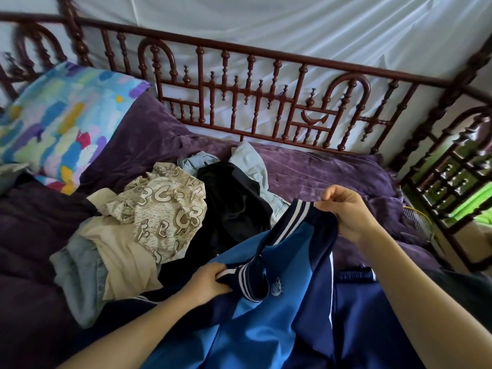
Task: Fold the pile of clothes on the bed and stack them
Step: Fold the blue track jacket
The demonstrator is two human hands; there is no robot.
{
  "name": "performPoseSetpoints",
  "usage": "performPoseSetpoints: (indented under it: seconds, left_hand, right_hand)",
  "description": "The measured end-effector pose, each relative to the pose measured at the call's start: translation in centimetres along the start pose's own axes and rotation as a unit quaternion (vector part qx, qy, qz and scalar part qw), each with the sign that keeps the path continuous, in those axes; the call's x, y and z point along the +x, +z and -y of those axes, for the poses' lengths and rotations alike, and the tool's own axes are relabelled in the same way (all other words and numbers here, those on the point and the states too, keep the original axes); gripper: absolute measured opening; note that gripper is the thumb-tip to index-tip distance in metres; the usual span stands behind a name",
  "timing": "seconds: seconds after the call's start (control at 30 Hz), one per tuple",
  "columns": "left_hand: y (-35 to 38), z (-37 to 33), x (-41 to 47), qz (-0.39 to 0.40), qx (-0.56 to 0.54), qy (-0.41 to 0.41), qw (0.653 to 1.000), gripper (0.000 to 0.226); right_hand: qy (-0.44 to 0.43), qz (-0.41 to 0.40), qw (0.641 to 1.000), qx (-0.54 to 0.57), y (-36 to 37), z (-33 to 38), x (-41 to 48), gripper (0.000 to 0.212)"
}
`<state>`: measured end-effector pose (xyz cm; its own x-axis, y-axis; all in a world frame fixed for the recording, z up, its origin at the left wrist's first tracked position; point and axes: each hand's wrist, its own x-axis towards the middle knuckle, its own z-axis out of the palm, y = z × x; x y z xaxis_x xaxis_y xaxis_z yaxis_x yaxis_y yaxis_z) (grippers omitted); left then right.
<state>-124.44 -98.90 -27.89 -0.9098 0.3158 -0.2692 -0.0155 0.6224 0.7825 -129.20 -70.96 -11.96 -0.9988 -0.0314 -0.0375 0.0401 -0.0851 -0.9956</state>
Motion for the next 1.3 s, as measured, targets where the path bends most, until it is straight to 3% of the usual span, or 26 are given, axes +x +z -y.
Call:
performPoseSetpoints:
  seconds: [0.17, 0.23, 0.33, 0.4, 0.47, 0.53, 0.63, 0.7, 0.77, 0.83, 0.9, 0.97, 1.03, 1.1, 1.17, 1.3]
  left_hand:
    - [-6.0, -1.5, -0.2, -0.024, -0.036, 0.02, 0.999, 0.023]
    - [-10.1, -3.0, -1.0, -0.063, -0.053, 0.03, 0.996, 0.034]
    - [-15.3, -5.6, -2.5, -0.123, -0.079, 0.052, 0.988, 0.03]
    - [-18.0, -7.5, -3.6, -0.154, -0.123, 0.075, 0.977, 0.01]
    - [-20.2, -8.4, -3.8, -0.198, -0.122, 0.097, 0.968, 0.04]
    - [-21.9, -9.1, -3.9, -0.245, -0.103, 0.108, 0.958, 0.051]
    - [-23.7, -10.2, -4.3, -0.291, -0.077, 0.123, 0.946, 0.049]
    - [-24.6, -11.0, -3.9, -0.328, -0.057, 0.14, 0.932, 0.036]
    - [-25.8, -12.3, -2.1, -0.412, -0.006, 0.159, 0.897, 0.012]
    - [-27.6, -13.3, 2.1, -0.487, 0.12, 0.139, 0.854, 0.028]
    - [-28.5, -13.1, 6.5, -0.484, 0.242, 0.063, 0.839, 0.041]
    - [-28.1, -11.0, 9.4, -0.427, 0.274, -0.054, 0.86, 0.067]
    - [-25.9, -6.8, 10.2, -0.356, 0.25, -0.139, 0.89, 0.088]
    - [-21.5, -1.1, 9.2, -0.291, 0.255, -0.179, 0.905, 0.09]
    - [-15.8, 4.7, 6.4, -0.239, 0.239, -0.234, 0.912, 0.086]
    - [-4.8, 13.7, -1.4, -0.172, 0.185, -0.369, 0.895, 0.082]
  right_hand:
    - [-0.013, -0.018, 0.996, -0.082, -1.8, 0.1, -1.2, 0.053]
    - [-0.02, -0.012, 0.988, -0.153, -2.3, -0.1, -1.7, 0.053]
    - [-0.029, 0.009, 0.968, -0.249, -1.7, 0.4, -2.4, 0.033]
    - [-0.023, 0.048, 0.958, -0.283, -0.9, 1.4, -2.6, 0.024]
    - [0.005, 0.102, 0.939, -0.328, -0.2, 2.6, -2.9, 0.037]
    - [0.037, 0.151, 0.917, -0.368, 0.1, 3.4, -2.6, 0.047]
    - [0.016, 0.179, 0.878, -0.443, 0.9, 4.7, -1.9, 0.022]
    - [-0.041, 0.131, 0.873, -0.468, 1.6, 5.8, -0.7, 0.013]
    - [-0.091, 0.056, 0.878, -0.467, 2.6, 7.5, 2.2, 0.016]
    - [-0.128, -0.031, 0.875, -0.466, 4.0, 9.2, 7.3, 0.021]
    - [-0.129, -0.129, 0.841, -0.509, 6.0, 9.9, 12.4, 0.029]
    - [-0.067, -0.174, 0.818, -0.544, 7.9, 8.2, 15.2, 0.048]
    - [-0.011, -0.137, 0.834, -0.534, 9.0, 3.8, 15.2, 0.062]
    - [0.051, -0.083, 0.841, -0.533, 8.5, -3.3, 12.4, 0.062]
    - [0.17, -0.056, 0.836, -0.518, 6.3, -11.2, 7.9, 0.06]
    - [0.448, -0.12, 0.762, -0.452, 0.6, -23.8, -3.5, 0.055]
